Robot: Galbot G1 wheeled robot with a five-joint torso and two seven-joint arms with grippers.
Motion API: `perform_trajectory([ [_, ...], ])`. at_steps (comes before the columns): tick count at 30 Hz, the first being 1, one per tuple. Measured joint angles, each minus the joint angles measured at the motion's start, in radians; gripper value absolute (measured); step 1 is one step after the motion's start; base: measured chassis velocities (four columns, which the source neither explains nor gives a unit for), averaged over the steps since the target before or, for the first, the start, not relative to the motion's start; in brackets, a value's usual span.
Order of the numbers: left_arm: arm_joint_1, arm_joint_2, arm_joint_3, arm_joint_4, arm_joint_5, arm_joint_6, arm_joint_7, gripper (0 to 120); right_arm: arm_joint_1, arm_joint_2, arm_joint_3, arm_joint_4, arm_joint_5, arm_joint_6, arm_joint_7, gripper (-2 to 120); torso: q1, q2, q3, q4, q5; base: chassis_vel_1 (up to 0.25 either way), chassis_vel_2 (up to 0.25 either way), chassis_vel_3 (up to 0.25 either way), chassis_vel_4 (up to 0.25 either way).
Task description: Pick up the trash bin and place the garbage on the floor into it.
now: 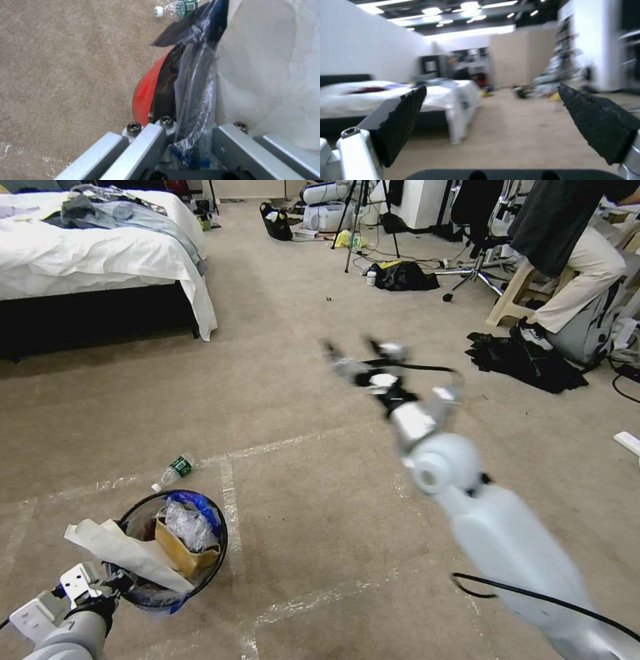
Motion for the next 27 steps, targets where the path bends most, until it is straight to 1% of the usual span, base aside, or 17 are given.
perform_trajectory([
  [1,-0.001,0.002,0.0,0.002,-0.001,0.0,0.0,0,-0.067,-0.008,0.066,0.001,-0.05,0.031,-0.008,100,0.0,0.0,0.0,0.0002,0.0001,0.0,0.0,0.0,0.0],
  [2,-0.002,0.003,0.001,0.003,-0.001,0.001,0.0,0,-0.105,-0.009,0.11,0.001,-0.083,0.051,-0.009,100,0.0,0.0,0.0,0.0001,0.0001,0.0,0.0,0.0,0.0],
  [3,-0.002,0.003,0.001,0.003,-0.001,0.001,0.0,0,-0.105,-0.009,0.11,0.001,-0.083,0.051,-0.009,100,0.0,0.0,0.0,0.0001,0.0001,0.0,0.0,0.0,0.0],
  [5,-0.004,0.003,0.002,0.004,-0.003,0.001,-0.001,0,-0.169,-0.005,0.178,0.002,-0.134,0.072,-0.002,100,0.0,0.0,0.0,0.0002,-0.0002,0.0,0.0,0.0,0.0],
  [6,-0.004,0.003,0.002,0.004,-0.003,0.001,-0.001,0,-0.169,-0.005,0.178,0.002,-0.134,0.072,-0.002,100,0.0,0.0,0.0,0.0002,-0.0002,0.0,0.0,0.0,0.0],
  [8,-0.006,0.005,0.005,0.007,-0.009,0.008,-0.007,0,-0.245,0.015,0.257,0.006,-0.16,0.088,0.023,100,0.0,0.0,0.0,0.0003,-0.0005,0.0,0.0,0.0,0.0],
  [9,-0.006,0.005,0.005,0.007,-0.013,0.009,-0.009,0,-0.261,0.021,0.272,0.006,-0.162,0.094,0.026,100,0.0,0.0,0.0,0.0003,-0.0003,0.0,0.0,0.0,0.0],
  [13,-0.007,0.007,0.004,0.007,-0.02,0.009,-0.012,0,-0.291,0.036,0.293,0.006,-0.165,0.104,0.028,100,0.0,0.0,0.0,0.0002,-0.0003,0.0,0.0,0.0,0.0],
  [19,-0.006,0.008,0.004,0.002,-0.028,0.01,-0.017,0,-0.315,0.08,0.302,0.004,-0.173,0.105,0.034,100,0.0,0.0,0.0,0.0003,-0.0003,0.0,0.0,0.0,0.0],
  [23,-0.004,0.007,0.002,-0.001,-0.03,0.01,-0.018,0,-0.312,0.086,0.302,0.001,-0.173,0.103,0.035,100,0.0,0.0,0.0,0.0003,-0.0004,0.0,0.0,0.0,0.0],
  [27,0.001,0.007,-0.003,-0.004,-0.031,0.01,-0.018,0,-0.305,0.089,0.293,-0.006,-0.173,0.1,0.035,100,0.0,0.0,0.0,0.0004,-0.0005,0.052,0.053,0.065,0.073],
])
